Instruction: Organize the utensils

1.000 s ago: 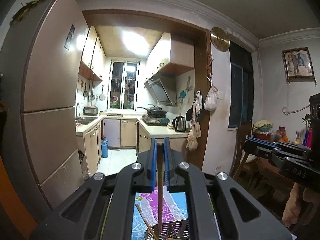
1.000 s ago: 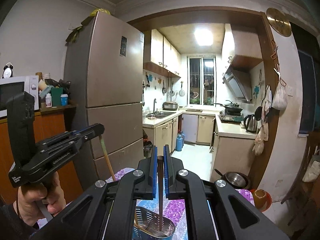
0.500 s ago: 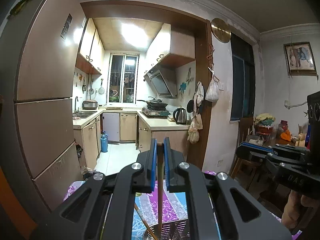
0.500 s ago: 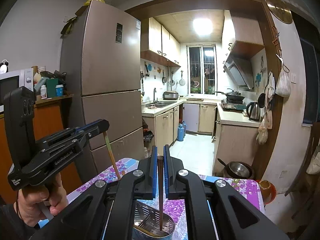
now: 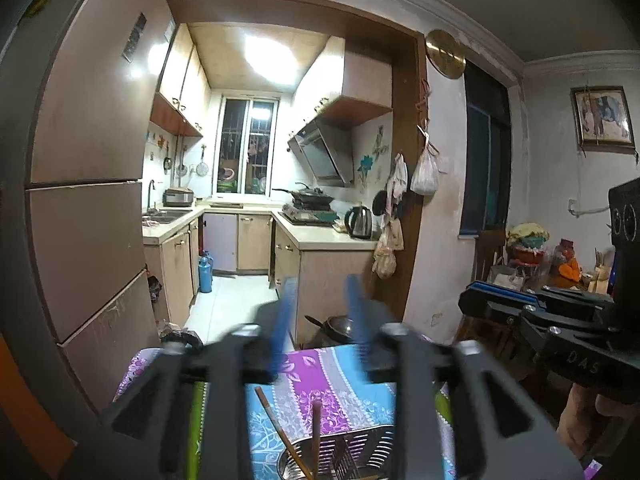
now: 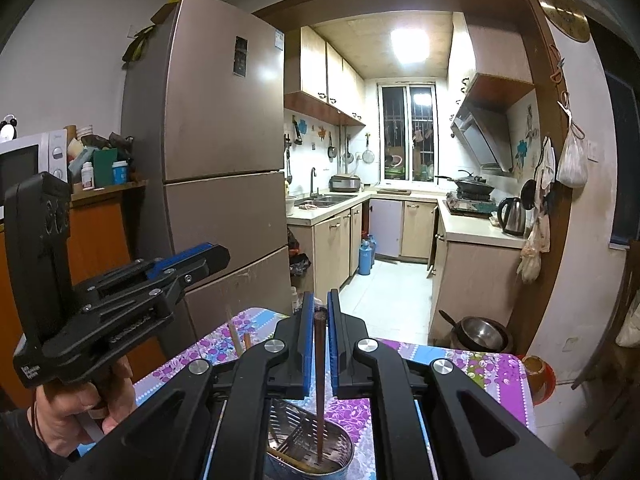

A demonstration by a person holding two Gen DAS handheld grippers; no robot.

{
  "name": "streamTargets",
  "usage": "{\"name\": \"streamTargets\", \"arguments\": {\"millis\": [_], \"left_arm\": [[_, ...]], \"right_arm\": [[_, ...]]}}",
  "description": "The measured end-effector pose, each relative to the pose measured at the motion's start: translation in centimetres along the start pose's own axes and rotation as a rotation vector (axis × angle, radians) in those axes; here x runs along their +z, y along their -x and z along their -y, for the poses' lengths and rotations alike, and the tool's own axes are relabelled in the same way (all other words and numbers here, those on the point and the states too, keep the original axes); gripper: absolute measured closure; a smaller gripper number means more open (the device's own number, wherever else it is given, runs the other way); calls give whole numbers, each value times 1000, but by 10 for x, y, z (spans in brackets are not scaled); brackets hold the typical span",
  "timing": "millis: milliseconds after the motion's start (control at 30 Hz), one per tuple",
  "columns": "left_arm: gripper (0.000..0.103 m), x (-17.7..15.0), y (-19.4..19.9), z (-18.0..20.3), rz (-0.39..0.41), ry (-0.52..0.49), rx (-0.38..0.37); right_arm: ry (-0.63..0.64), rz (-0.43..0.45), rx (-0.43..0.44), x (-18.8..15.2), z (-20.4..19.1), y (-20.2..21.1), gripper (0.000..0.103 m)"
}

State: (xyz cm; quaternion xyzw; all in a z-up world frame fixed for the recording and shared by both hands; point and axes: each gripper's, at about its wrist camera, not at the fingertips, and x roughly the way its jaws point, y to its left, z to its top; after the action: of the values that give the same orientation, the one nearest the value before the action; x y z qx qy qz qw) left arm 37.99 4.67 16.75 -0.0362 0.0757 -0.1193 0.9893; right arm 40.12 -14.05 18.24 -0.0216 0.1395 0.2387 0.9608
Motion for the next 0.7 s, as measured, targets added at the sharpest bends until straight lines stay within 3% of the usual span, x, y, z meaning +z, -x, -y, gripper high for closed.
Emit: {"name": "streamTargets", "arguments": {"millis": [33, 133, 267, 400, 467, 600, 700], "left_arm": [[59, 0, 2, 0, 4, 1, 0], [55, 2, 12, 2, 13, -7, 4], [51, 4, 44, 6, 38, -45, 11], [44, -12, 106, 3, 64, -101, 25], [42, -30, 139, 1, 62, -134, 41], [41, -83, 199, -8, -3, -144, 55], [41, -146, 238, -9, -108, -140, 50]], "right_arm": [[-2, 6, 0, 1, 0, 2, 79], [-8, 26, -6, 4, 1, 11, 71], [-15, 73, -6, 8, -1, 45, 70], [-11, 143, 14, -4, -11, 109, 70], [-10, 161, 29, -26, -22, 147, 69], [-5, 131, 64, -103, -58, 202, 69], [-5, 72, 84, -163, -87, 219, 69]]}}
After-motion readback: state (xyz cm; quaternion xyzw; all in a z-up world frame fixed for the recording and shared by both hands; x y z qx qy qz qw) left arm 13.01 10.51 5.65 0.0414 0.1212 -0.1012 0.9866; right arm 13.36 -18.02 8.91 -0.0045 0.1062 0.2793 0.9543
